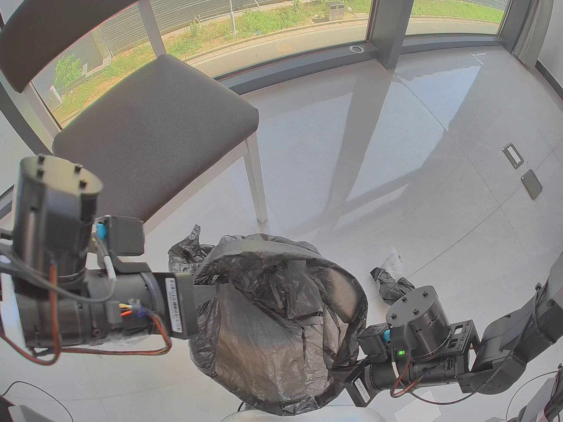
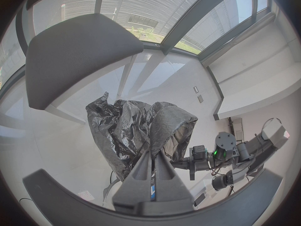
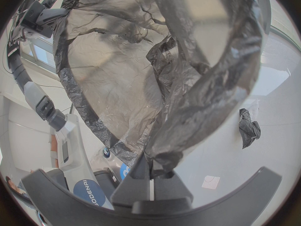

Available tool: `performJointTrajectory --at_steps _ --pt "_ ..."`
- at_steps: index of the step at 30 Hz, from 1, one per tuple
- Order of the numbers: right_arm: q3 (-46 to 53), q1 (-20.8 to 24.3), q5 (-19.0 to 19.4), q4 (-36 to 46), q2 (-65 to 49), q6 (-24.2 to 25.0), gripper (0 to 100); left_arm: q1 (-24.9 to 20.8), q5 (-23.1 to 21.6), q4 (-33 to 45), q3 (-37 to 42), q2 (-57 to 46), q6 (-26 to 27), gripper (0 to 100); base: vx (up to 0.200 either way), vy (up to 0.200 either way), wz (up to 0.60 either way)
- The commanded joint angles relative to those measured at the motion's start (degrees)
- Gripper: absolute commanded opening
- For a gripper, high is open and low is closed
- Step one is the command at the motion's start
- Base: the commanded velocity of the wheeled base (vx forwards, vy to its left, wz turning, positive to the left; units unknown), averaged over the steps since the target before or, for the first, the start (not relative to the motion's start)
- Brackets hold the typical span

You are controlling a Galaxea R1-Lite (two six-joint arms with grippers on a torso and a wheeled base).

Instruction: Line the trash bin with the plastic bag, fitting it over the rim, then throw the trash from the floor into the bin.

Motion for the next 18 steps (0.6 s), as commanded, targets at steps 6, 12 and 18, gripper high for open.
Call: performJointTrajectory --at_steps 6,12,18 --pt "-1.1 -2.1 1.8 3.8 3.3 -0.1 0 5.8 -1.9 -4.6 -1.7 13.5 0.0 0 0.0 0.0 0.0" --pt "-2.4 -3.7 1.8 4.4 2.6 0.0 0 9.4 -4.1 -4.8 -4.6 18.5 -0.1 0 0.0 0.0 0.0" --pt "-4.0 -5.4 1.8 4.5 -0.6 0.1 0 13.1 -4.8 -7.6 -6.9 23.5 -0.1 0 0.0 0.0 0.0"
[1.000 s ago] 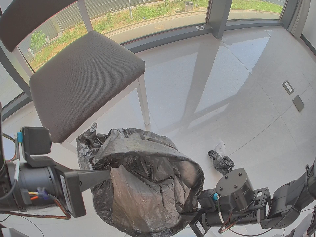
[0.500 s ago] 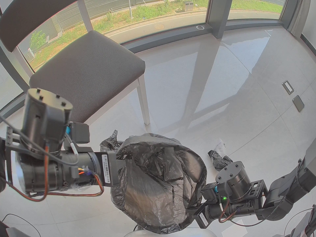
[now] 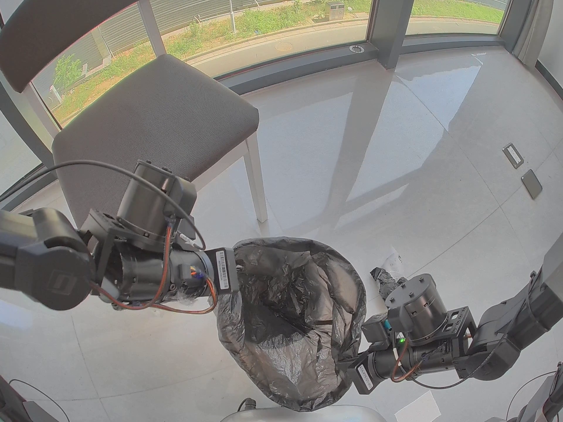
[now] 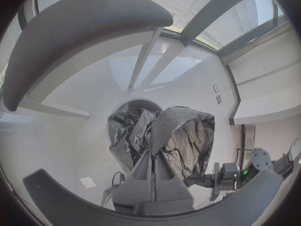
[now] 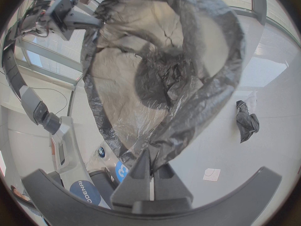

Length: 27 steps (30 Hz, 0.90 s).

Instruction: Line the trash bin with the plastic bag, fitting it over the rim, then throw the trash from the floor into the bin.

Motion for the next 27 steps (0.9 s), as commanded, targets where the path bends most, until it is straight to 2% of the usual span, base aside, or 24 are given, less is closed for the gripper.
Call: performJointTrajectory --at_steps 1,9,16,21,27 --pt "-1.0 -1.4 0.0 0.2 -3.0 0.1 0 3.0 -0.1 -3.0 -1.8 5.9 -0.1 0 0.0 0.0 0.0" --pt "-2.8 -1.3 0.0 4.3 -6.9 0.2 0 5.9 0.0 -7.3 -3.0 11.1 -0.2 0 0.0 0.0 0.0" --pt "-5.5 -3.3 0.0 6.1 -7.3 0.3 0 7.7 0.1 -8.1 -4.5 13.3 -0.1 0 0.0 0.0 0.0" --pt "-9.9 -4.9 0.0 5.8 -3.6 0.3 0 9.8 0.7 -8.1 -2.9 13.0 0.4 0 0.0 0.0 0.0" --pt "-21.5 -8.0 0.2 6.2 6.1 0.0 0 10.4 3.0 -8.1 -1.3 12.8 0.1 0 0.0 0.0 0.0"
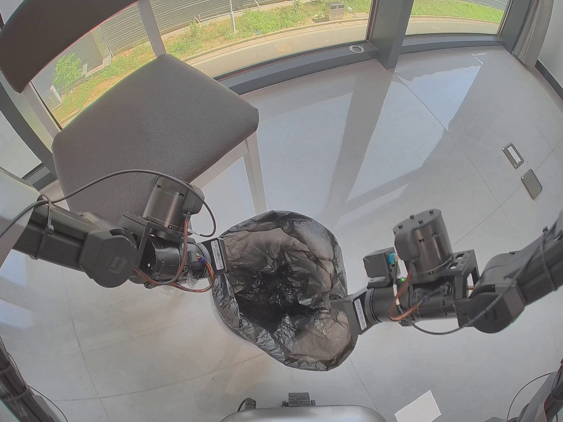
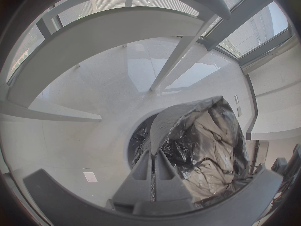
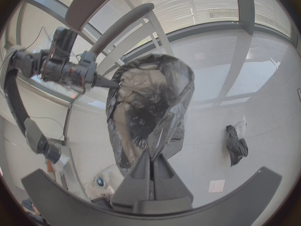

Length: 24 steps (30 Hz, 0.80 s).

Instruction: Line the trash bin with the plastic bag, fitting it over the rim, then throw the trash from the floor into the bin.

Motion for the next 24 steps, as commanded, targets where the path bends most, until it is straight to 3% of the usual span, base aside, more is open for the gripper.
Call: performJointTrajectory --at_steps 1,7,17,24 --pt "-8.7 -2.3 0.2 0.2 8.9 0.0 0 0.9 2.0 0.0 1.9 -0.3 -0.2 0 0.0 0.0 0.0" --pt "-13.3 -3.0 0.3 0.2 13.1 -0.1 0 2.1 2.3 -0.1 2.5 -0.3 -0.3 0 0.0 0.0 0.0" --pt "-13.9 -10.8 1.5 0.1 14.0 -0.5 0 0.0 2.4 -6.1 -0.4 4.7 -0.2 0 0.0 0.0 0.0" --pt "-17.2 -10.7 1.5 0.1 16.5 -0.3 0 0.7 3.2 -5.9 -0.6 6.1 -0.2 0 0.0 0.0 0.0"
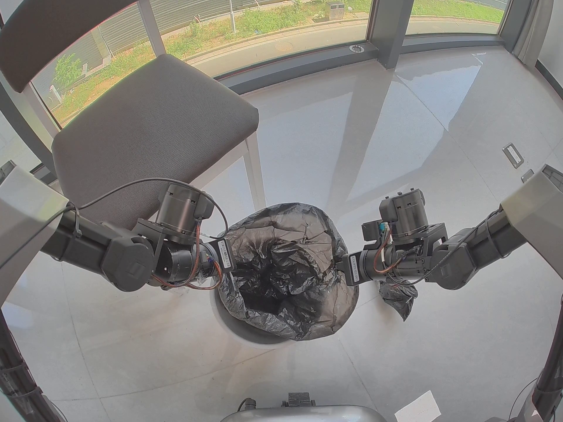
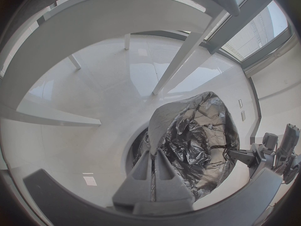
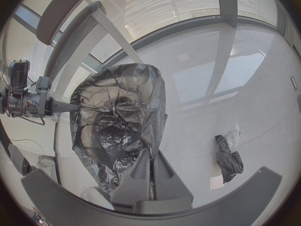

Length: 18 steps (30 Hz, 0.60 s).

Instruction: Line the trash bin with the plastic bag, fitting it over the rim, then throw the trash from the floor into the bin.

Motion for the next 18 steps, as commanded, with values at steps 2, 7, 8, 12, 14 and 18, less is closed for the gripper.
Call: performJointTrajectory --at_steps 2,7,8,12,14,18 --pt "-2.3 0.4 0.0 0.0 2.2 0.1 0 0.6 0.4 0.1 0.3 1.1 0.0 0 0.0 0.0 0.0" --pt "-2.3 2.3 0.0 0.1 3.0 -0.2 0 2.1 0.4 0.0 2.4 -0.1 0.0 0 0.0 0.0 0.0" --pt "-2.2 2.3 -0.1 0.1 3.2 -0.2 0 2.1 0.4 -0.1 2.6 -0.1 0.0 0 0.0 0.0 0.0" --pt "-1.4 1.4 -0.7 0.1 2.8 -0.1 100 2.1 0.4 -0.2 2.8 -0.1 0.0 0 0.0 0.0 0.0" --pt "-1.1 0.3 -0.8 0.1 2.3 -0.3 100 2.0 0.5 -0.2 2.9 -0.2 0.0 0 0.0 0.0 0.0" --pt "-0.8 -2.1 -1.0 0.1 -0.2 -1.9 100 2.0 1.4 -0.3 4.8 -0.8 -0.1 0 0.0 0.0 0.0"
